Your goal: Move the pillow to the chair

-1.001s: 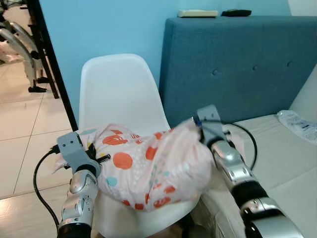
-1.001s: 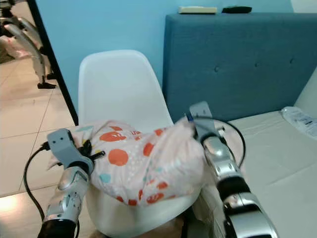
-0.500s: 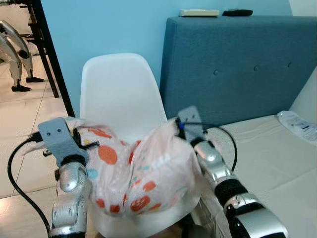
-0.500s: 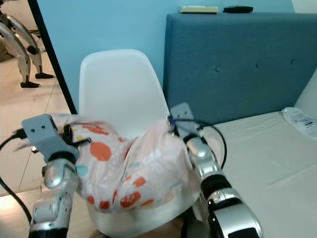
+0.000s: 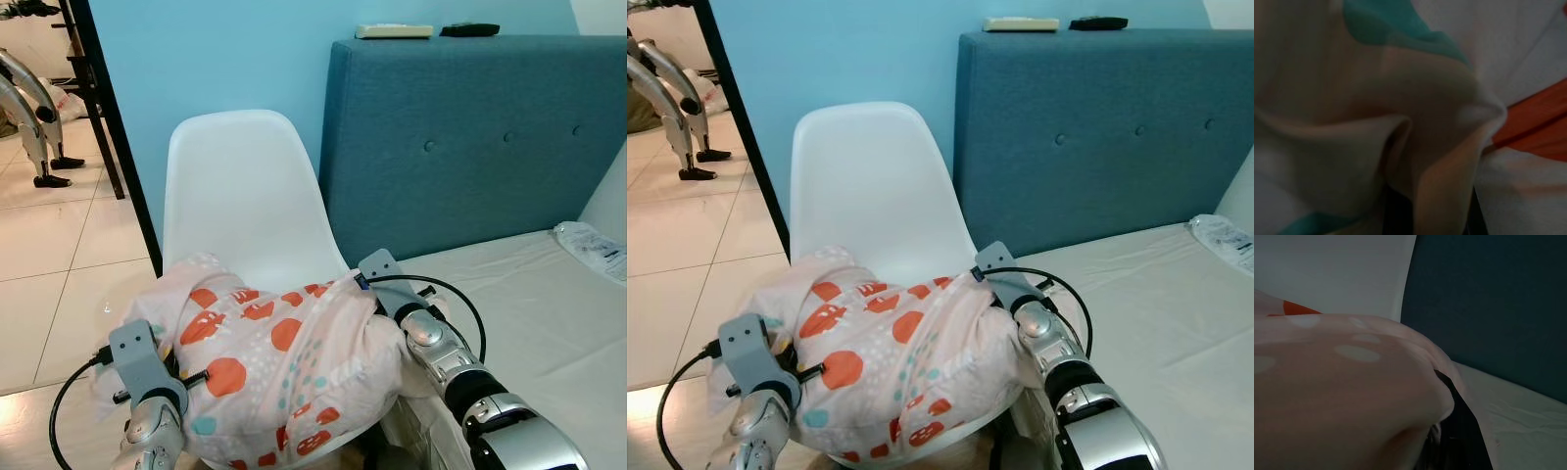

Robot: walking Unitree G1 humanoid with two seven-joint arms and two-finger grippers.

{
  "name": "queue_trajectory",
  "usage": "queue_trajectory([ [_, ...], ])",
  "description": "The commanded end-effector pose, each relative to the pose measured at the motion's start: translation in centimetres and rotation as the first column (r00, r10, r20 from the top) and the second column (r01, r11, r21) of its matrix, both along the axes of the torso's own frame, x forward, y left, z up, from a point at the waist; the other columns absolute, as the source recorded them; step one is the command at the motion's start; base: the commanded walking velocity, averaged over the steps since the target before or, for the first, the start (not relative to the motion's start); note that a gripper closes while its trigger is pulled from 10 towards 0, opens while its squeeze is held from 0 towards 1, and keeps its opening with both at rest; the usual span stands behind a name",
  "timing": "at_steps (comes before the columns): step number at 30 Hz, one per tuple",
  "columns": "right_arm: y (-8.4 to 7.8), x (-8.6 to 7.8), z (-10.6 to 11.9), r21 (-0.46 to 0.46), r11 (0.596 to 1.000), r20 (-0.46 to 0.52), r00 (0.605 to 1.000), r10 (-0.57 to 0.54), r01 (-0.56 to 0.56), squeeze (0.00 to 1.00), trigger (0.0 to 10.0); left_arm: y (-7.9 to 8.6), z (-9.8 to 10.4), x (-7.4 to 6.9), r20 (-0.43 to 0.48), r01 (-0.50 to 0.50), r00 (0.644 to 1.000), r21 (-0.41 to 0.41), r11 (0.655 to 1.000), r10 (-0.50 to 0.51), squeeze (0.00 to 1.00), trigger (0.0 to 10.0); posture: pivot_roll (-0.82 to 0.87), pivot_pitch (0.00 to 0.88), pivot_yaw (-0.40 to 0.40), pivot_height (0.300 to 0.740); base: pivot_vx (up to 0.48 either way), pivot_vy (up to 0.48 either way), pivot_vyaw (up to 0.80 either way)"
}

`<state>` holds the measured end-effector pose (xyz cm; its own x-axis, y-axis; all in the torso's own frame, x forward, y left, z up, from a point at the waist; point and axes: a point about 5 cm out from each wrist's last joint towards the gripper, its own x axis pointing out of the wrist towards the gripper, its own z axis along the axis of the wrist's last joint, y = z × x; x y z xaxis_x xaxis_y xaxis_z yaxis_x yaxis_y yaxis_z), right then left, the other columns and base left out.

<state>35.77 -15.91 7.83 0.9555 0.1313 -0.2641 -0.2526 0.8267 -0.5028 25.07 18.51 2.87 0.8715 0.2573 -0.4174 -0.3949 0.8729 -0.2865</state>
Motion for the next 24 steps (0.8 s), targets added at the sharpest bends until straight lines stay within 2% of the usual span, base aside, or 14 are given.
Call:
queue_trajectory([
  [1,1.0,0.4,0.5,-0.005,1.0,0.027,0.999,0.026,-0.026,0.0,0.0,-2.8,-1.0,0.1,-0.026,0.034,0.999,-0.112,0.993,-0.037,0.0,10.0,0.13,0.0,-0.051,0.595,0.0,0.0,0.0],
  [2,1.2,0.2,0.3,0.001,1.0,0.014,0.999,0.029,-0.029,0.0,0.0,-2.8,-1.1,0.2,-0.024,0.04,0.999,-0.115,0.993,-0.043,0.0,10.0,0.13,0.0,-0.052,0.595,0.0,0.0,0.0],
  [4,2.2,-0.2,-0.5,0.078,0.995,-0.032,0.997,0.065,-0.062,0.0,0.0,-3.0,-1.2,0.6,-0.01,0.058,0.998,-0.129,0.99,-0.06,0.0,10.0,0.13,0.0,-0.054,0.595,0.0,0.0,0.0],
  [5,2.6,-0.4,-0.9,0.157,0.986,-0.063,0.996,0.067,-0.056,0.0,10.0,-3.1,-1.2,0.9,-0.002,0.077,0.997,-0.119,0.99,-0.078,1.0,10.0,0.13,0.0,-0.054,0.595,0.0,0.0,0.0],
  [6,2.6,-0.4,-0.9,0.157,0.986,-0.063,0.996,0.067,-0.056,0.0,10.0,-3.1,-1.2,0.9,-0.002,0.077,0.997,-0.119,0.99,-0.078,1.0,10.0,0.13,0.0,-0.054,0.595,0.0,0.0,0.0],
  [7,3.1,-0.8,-1.4,0.24,0.97,-0.1,0.992,0.072,-0.046,0.53,10.0,-3.4,-1.1,1.2,0.003,0.104,0.995,-0.105,0.989,-0.104,1.0,10.0,0.13,0.0,-0.053,0.595,0.0,0.0,0.0],
  [8,3.4,-1.1,-2.0,0.301,0.953,-0.137,0.987,0.083,-0.038,1.0,10.0,-3.5,-1.0,1.4,0.006,0.122,0.992,-0.085,0.989,-0.122,1.0,10.0,0.13,0.0,-0.052,0.595,0.0,0.0,0.0],
  [10,3.4,-1.1,-2.0,0.301,0.953,-0.137,0.987,0.083,-0.038,1.0,10.0,-3.5,-1.0,1.4,0.006,0.122,0.992,-0.085,0.989,-0.122,1.0,10.0,0.13,0.0,-0.052,0.595,0.0,0.0,0.0],
  [11,3.8,-1.4,-2.4,0.351,0.936,-0.166,0.981,0.1,-0.036,1.0,10.0,-3.6,-0.9,1.5,0.01,0.138,0.99,-0.073,0.988,-0.138,1.0,10.0,0.13,0.0,-0.05,0.595,0.0,0.0,0.0],
  [14,3.7,-1.8,-3.0,0.404,0.915,-0.208,0.973,0.098,-0.006,1.0,10.0,-3.5,-0.8,1.8,-0.008,0.19,0.982,0.003,0.982,-0.19,1.0,10.0,0.12,0.0,-0.049,0.595,0.0,0.0,0.0],
  [16,2.8,-2.1,-3.5,0.41,0.911,-0.233,0.971,0.055,0.046,1.0,10.0,-3.3,-0.9,2.0,-0.06,0.264,0.964,0.091,0.96,-0.259,1.0,10.0,0.12,0.0,-0.045,0.595,0.0,0.0,0.0],
  [21,1.0,-2.3,-3.8,0.394,0.91,-0.247,0.968,-0.029,0.128,1.0,10.0,-2.9,-1.1,2.0,-0.119,0.34,0.939,0.169,0.925,-0.324,1.0,10.0,0.11,0.0,-0.044,0.595,0.0,0.0,0.0],
  [23,-0.2,-2.3,-3.9,0.414,0.892,-0.262,0.962,-0.074,0.181,1.0,10.0,-2.3,-1.2,1.9,-0.187,0.41,0.908,0.224,0.884,-0.374,1.0,10.0,0.1,0.001,-0.044,0.595,0.0,0.0,0.0],
  [24,-0.2,-2.3,-3.9,0.414,0.892,-0.262,0.962,-0.074,0.181,1.0,10.0,-2.3,-1.2,1.9,-0.187,0.41,0.908,0.224,0.884,-0.374,1.0,10.0,0.1,0.001,-0.044,0.595,0.0,0.0,0.0],
])
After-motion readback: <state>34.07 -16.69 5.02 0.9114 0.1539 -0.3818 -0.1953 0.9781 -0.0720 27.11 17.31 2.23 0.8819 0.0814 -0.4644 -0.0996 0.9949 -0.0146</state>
